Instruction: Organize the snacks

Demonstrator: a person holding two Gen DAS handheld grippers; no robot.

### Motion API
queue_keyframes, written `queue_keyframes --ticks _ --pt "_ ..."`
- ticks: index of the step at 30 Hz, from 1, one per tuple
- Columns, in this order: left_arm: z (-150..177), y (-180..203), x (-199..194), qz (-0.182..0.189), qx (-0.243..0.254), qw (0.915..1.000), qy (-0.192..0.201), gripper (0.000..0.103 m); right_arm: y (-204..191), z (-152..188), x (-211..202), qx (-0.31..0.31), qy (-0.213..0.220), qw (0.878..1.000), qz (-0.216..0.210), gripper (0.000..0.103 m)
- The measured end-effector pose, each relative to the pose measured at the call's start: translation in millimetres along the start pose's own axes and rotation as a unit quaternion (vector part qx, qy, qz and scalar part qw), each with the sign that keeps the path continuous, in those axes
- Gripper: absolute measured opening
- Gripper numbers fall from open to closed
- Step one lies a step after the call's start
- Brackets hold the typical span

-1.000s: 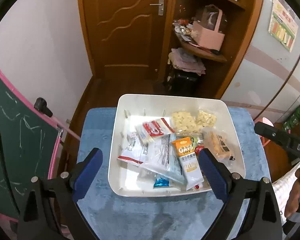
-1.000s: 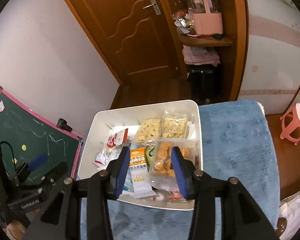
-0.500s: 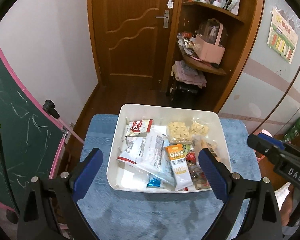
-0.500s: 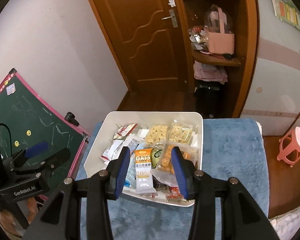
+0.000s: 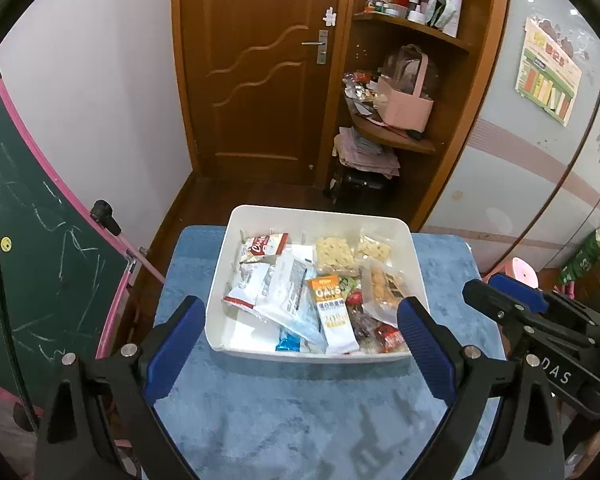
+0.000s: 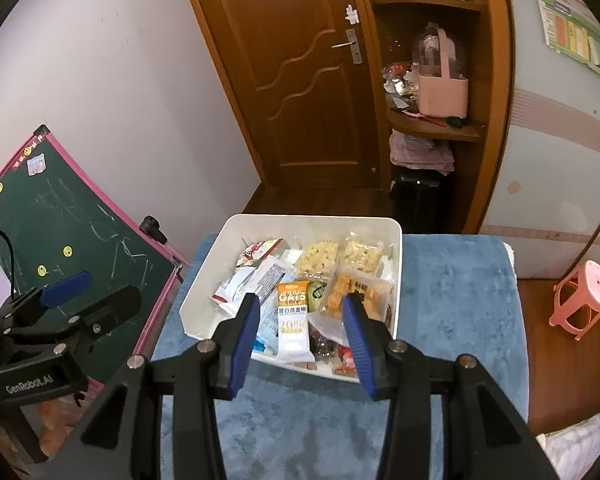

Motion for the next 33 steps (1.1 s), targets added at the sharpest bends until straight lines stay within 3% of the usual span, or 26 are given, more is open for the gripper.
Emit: queue_keyframes --ticks 7,22,33 --pt "27 9 -43 0.003 -0.002 0.9999 0.014 0.096 2 30 -37 0.022 0.015 1.0 0.004 0.061" --pt "113 22 -146 0.009 0.026 0.9994 0.022 0.1 -31 140 -133 0.031 0.01 0.998 0.045 0.061" --pt "148 26 -186 0.013 0.007 0.9998 0.015 0.1 -41 178 -178 0.042 0.016 0.996 0.074 0.061"
Point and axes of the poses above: each gripper's, at about its wrist camera, not at the fingertips, and x roughly the way its jaws point, y to its right, z to its underside, the point moved 5 cm from there along x, roughly the way its jaws point, and after that the axes turned 13 degrees about x, right-handed, at the moved point
